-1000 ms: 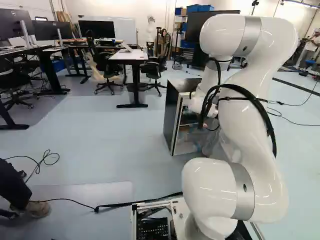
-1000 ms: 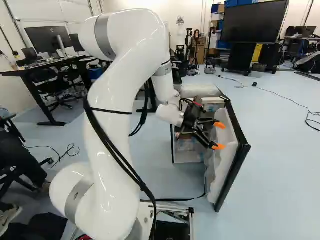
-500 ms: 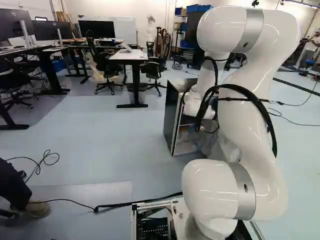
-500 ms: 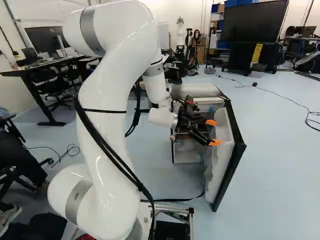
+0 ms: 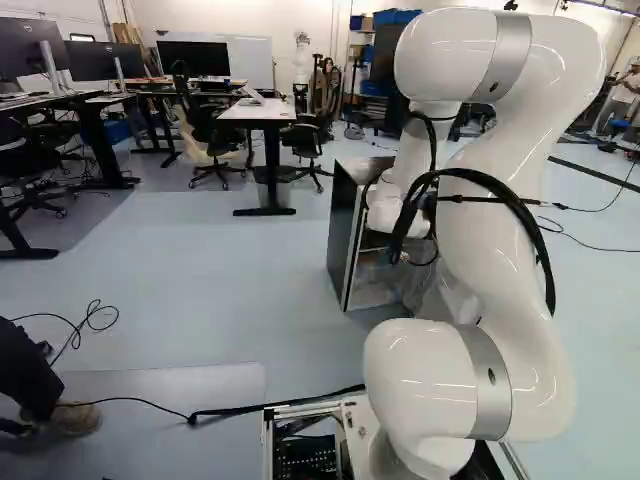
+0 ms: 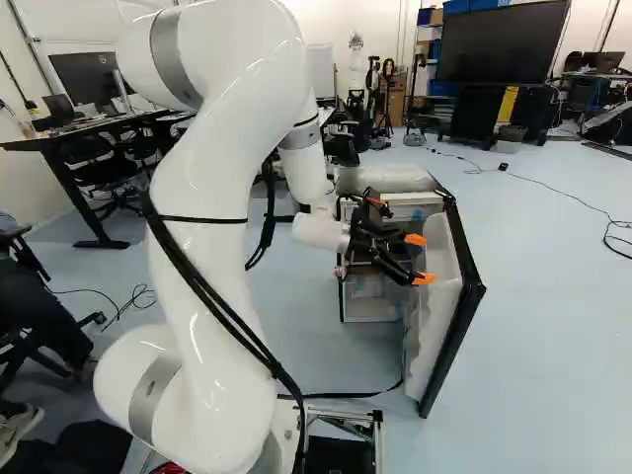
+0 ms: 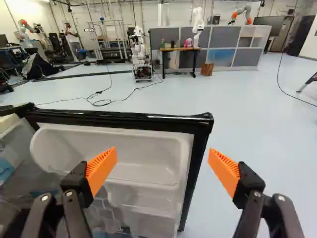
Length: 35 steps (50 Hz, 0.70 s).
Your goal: Open the fridge door
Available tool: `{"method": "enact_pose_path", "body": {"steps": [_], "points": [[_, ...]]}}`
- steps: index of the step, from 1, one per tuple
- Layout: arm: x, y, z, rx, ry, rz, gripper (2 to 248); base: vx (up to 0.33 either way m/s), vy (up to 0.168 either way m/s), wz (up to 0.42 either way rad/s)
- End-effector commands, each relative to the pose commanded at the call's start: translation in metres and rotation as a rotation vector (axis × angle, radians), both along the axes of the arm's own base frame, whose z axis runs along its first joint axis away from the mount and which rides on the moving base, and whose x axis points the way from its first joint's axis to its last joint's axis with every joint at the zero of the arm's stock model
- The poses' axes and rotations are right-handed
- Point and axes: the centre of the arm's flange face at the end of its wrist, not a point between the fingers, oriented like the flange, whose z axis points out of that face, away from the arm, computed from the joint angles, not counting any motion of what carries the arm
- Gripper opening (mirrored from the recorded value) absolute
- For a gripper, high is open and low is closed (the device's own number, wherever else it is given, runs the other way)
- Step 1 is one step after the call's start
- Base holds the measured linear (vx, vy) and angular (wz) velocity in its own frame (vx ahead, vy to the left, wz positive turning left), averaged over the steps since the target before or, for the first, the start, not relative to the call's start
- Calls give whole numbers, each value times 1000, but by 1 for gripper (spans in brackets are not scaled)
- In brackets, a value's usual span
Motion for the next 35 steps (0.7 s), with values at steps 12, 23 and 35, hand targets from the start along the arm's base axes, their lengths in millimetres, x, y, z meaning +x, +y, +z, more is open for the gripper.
{"method": "enact_pose_path", "body": {"steps": [12, 23, 35], "points": [[-1, 5, 6, 3, -9, 56, 247, 0, 0, 0], [-3, 12, 13, 6, -18, 125, 247, 0, 0, 0], [-6, 21, 22, 11, -29, 217, 247, 0, 0, 0]]}}
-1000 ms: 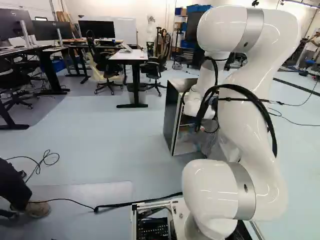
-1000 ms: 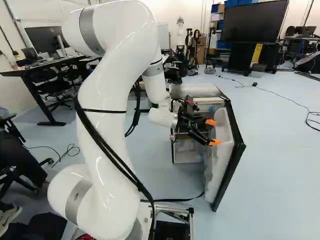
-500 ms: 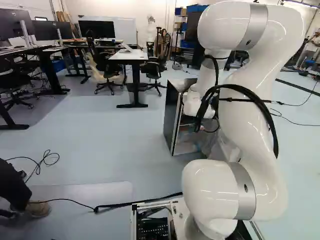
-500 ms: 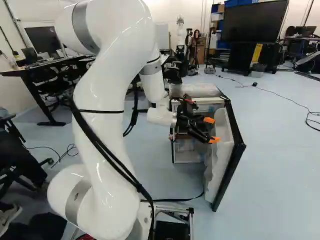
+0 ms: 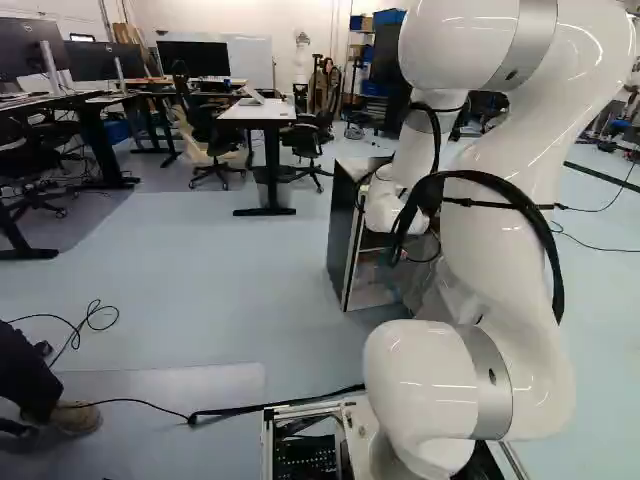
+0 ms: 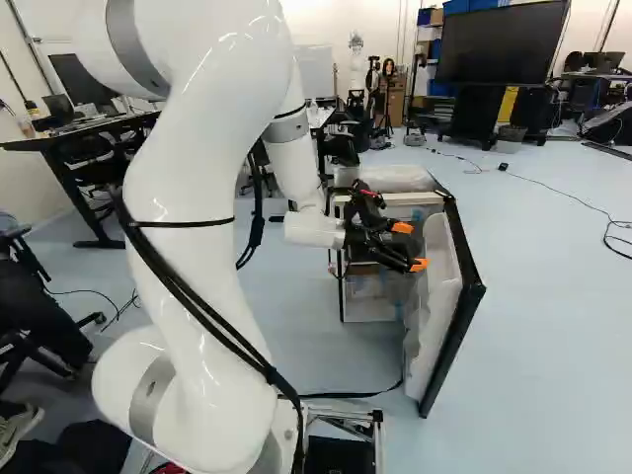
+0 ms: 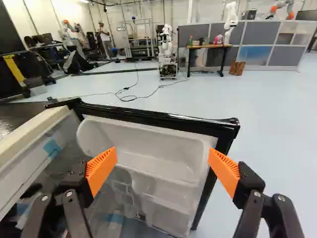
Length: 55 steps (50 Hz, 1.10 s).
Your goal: Open the fridge door
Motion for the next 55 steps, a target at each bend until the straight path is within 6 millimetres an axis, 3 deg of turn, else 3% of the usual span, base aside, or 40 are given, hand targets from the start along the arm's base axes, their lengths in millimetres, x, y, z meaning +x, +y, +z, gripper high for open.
{"method": "enact_pose_path", "body": {"steps": [30, 55], "points": [[-15, 35, 26, 14, -21, 315, 247, 0, 0, 0], [-42, 77, 44, 23, -13, 656, 247, 0, 0, 0]]}}
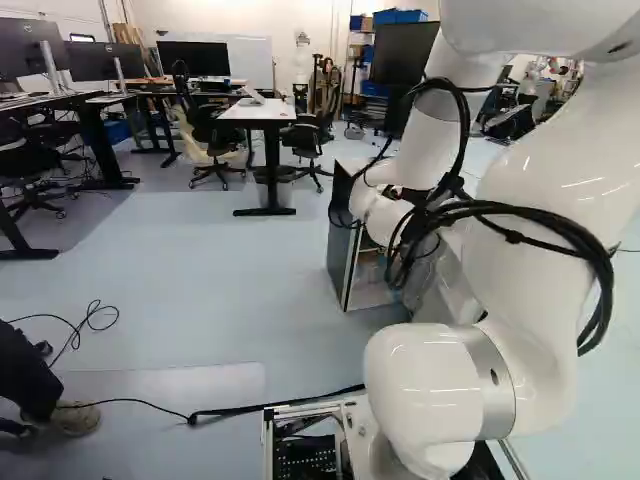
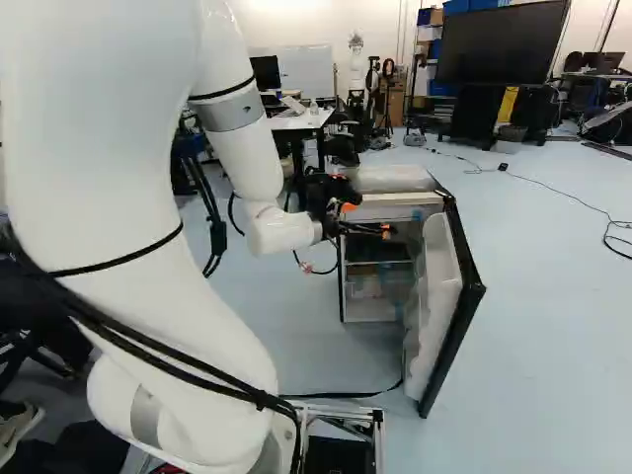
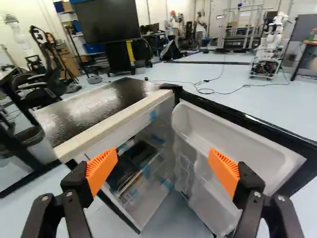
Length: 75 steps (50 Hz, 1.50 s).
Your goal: Open the fridge door
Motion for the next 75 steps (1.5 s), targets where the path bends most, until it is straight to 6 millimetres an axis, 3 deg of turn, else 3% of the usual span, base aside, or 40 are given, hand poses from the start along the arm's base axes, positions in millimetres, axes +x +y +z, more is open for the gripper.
{"method": "enact_pose_path", "body": {"steps": [39, 75], "points": [[-51, 55, 7, -30, 45, 434, 247, 0, 0, 0], [-84, 80, 3, -64, 83, 651, 247, 0, 0, 0]]}}
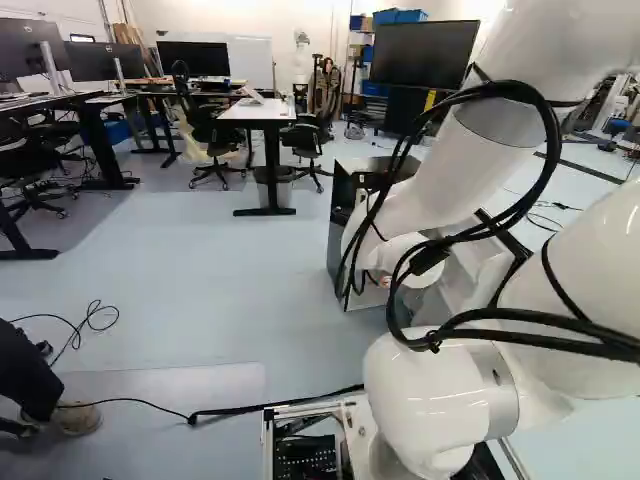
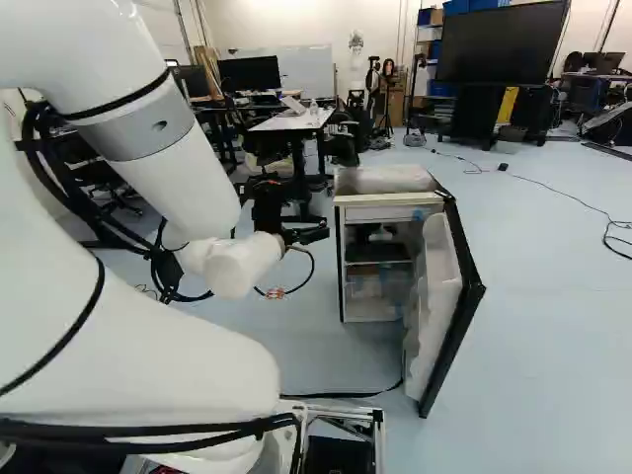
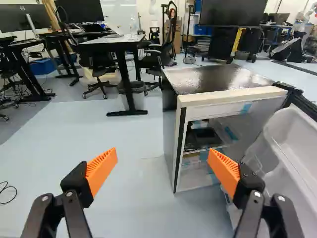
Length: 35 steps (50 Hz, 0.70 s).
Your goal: Open the fridge door
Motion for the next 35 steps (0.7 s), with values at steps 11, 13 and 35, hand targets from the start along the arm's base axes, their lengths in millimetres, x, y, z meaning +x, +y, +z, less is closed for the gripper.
{"method": "enact_pose_path", "body": {"steps": [11, 13, 35], "points": [[-6, 4, -1, -7, 6, 34, 247, 0, 0, 0], [-6, 4, -1, -8, 6, 39, 247, 0, 0, 0], [-10, 7, -2, -13, 10, 60, 247, 0, 0, 0]]}}
